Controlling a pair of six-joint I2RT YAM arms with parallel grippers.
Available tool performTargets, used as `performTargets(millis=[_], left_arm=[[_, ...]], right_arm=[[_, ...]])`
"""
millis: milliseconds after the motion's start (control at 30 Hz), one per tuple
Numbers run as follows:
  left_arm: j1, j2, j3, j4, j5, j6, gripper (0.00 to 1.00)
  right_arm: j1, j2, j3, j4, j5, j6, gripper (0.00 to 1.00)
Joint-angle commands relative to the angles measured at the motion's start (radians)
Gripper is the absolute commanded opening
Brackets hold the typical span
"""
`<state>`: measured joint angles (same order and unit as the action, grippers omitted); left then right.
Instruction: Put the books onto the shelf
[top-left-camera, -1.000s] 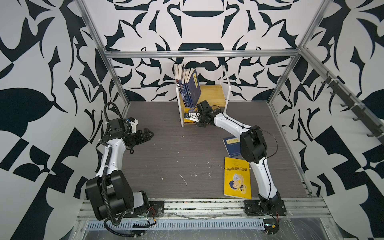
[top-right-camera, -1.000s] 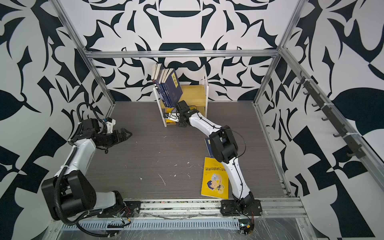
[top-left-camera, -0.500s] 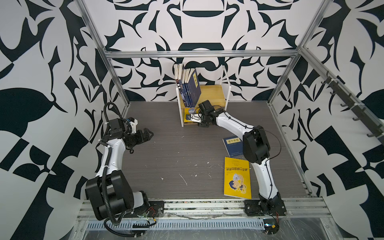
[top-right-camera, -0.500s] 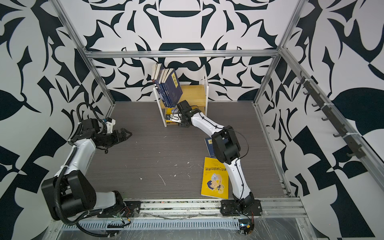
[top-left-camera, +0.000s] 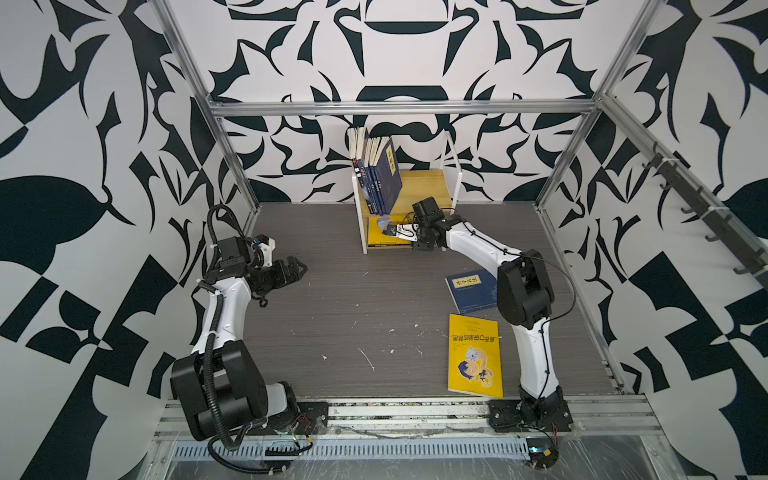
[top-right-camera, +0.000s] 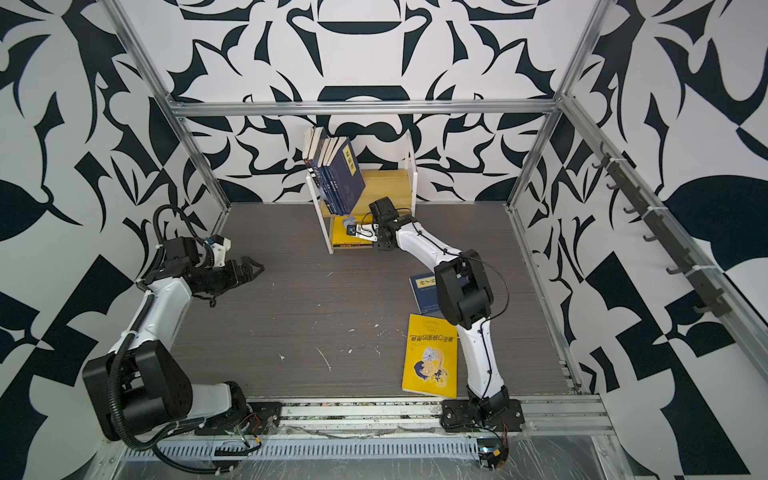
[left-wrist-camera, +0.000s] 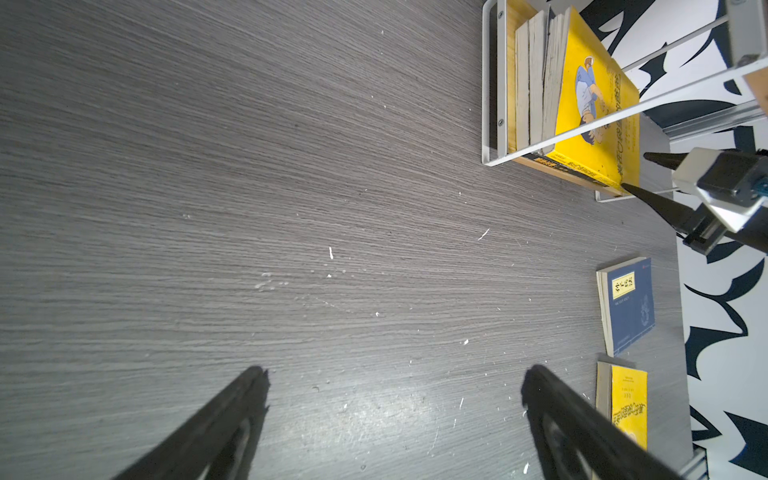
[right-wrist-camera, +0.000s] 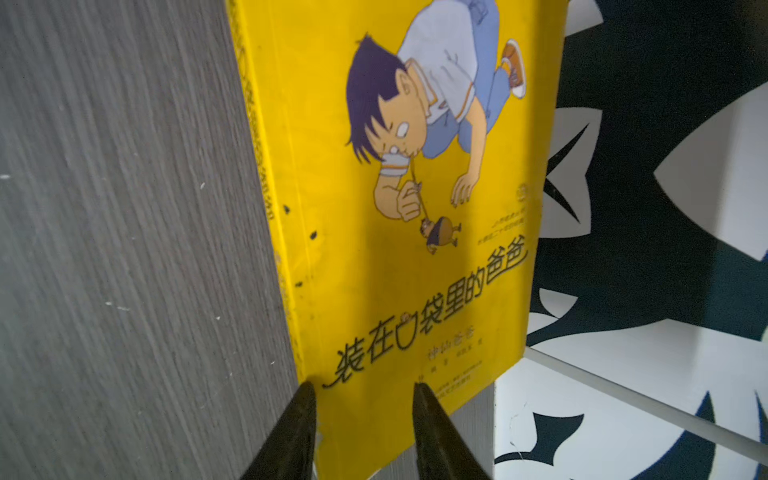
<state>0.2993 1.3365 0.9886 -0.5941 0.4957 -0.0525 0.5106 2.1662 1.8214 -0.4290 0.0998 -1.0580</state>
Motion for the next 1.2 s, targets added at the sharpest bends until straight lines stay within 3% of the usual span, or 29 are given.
performTargets(millis=[0, 200, 367, 533, 833, 1100, 1167], left_arm=[[0.006, -0.012, 0.002, -0.002, 0.013, -0.003, 1.00], [0.012, -0.017, 0.000, -0.003, 0.013, -0.004, 1.00], [0.014, -0.017, -0.002, -0.003, 0.017, -0.006, 1.00], [0.014, -0.013, 0.001, -0.002, 0.022, -0.009, 1.00], [0.014, -0.026, 0.000, -0.007, 0.018, -0.011, 1.00], [0.014, -0.025, -0.001, -0.007, 0.020, -0.011, 1.00], [0.014, -0.025, -0.001, -0.006, 0.020, -0.010, 1.00]], right_arm=[[0.006, 0.000, 0.019, 0.044, 0.020, -0.002, 0.38], [0.006, 0.000, 0.034, 0.025, 0.014, -0.014, 0.36], [0.005, -0.028, 0.055, -0.096, -0.053, -0.003, 0.46], [0.002, -0.031, 0.030, -0.086, -0.046, -0.002, 0.51], [0.001, 0.004, 0.025, 0.015, 0.022, -0.003, 0.39], [0.002, 0.010, 0.038, 0.013, 0.014, -0.012, 0.38], [0.002, 0.003, 0.044, -0.028, -0.014, -0.008, 0.43]])
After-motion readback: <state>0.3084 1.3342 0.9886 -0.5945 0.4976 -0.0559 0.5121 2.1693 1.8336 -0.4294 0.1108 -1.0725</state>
